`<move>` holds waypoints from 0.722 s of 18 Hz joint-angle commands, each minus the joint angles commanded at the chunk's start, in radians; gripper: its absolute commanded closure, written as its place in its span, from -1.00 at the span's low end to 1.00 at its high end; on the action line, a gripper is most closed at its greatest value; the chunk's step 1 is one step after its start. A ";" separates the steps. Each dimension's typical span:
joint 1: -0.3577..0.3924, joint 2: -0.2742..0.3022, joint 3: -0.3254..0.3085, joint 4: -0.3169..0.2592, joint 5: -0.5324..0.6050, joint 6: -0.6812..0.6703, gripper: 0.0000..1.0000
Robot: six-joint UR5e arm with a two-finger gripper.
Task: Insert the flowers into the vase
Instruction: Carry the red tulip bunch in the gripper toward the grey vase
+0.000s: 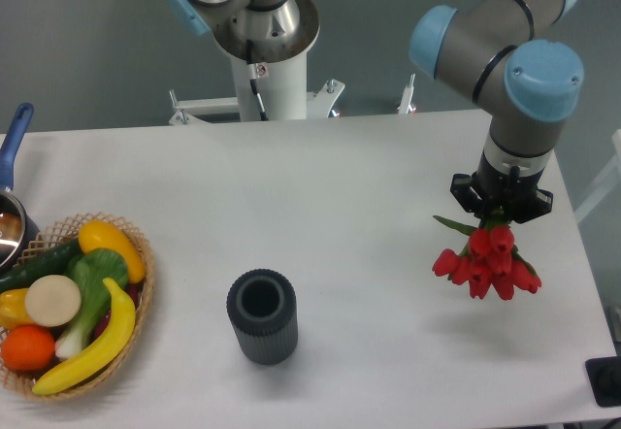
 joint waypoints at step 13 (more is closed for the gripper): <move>-0.103 0.089 -0.015 0.328 -0.327 -0.362 1.00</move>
